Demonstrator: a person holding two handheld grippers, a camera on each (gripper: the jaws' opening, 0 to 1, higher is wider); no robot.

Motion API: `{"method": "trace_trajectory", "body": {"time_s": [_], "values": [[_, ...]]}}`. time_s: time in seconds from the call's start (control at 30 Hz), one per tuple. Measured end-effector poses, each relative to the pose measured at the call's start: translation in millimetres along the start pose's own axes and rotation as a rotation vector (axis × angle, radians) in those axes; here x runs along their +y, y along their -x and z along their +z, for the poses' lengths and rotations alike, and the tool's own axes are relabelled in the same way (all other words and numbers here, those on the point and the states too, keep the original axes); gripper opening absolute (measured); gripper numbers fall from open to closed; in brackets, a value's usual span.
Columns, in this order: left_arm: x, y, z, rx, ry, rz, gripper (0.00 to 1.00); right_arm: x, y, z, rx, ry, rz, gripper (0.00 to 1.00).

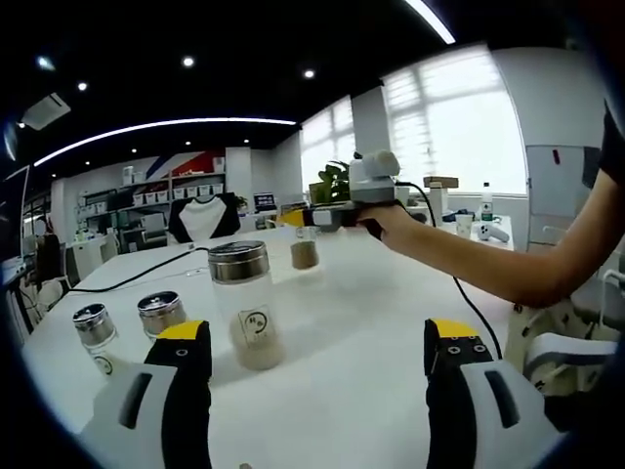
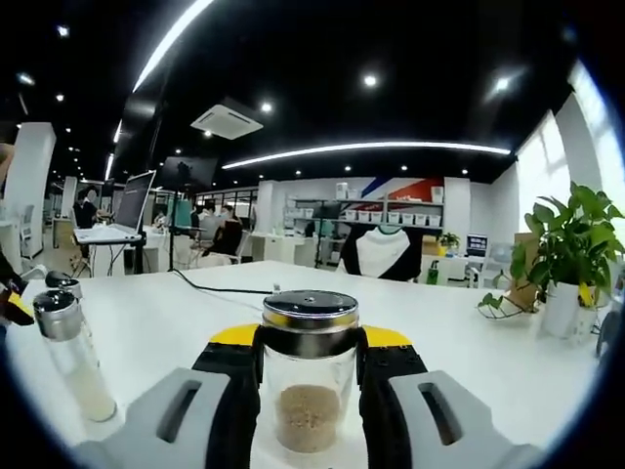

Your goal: Rotate the seasoning bottle until the label or dispensing opening points toward the visible target arrow and the bottle remains upright within the marked orientation range

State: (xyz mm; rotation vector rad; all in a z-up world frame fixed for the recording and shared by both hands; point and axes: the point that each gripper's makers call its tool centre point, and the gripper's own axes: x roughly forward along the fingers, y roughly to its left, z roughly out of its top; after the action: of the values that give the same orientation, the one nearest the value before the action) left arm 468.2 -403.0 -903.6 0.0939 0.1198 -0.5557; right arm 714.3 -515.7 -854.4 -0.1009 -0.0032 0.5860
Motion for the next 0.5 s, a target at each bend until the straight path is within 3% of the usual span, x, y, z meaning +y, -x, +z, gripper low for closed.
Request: {"method": "trace_trajectory", "body": {"time_s": [0.5], "values": [[-16.8, -7, -0.6, 0.004, 0.006, -0.059, 0.95, 14, 43, 7.4, -0.034, -0.019, 0.002, 0.35]]}}
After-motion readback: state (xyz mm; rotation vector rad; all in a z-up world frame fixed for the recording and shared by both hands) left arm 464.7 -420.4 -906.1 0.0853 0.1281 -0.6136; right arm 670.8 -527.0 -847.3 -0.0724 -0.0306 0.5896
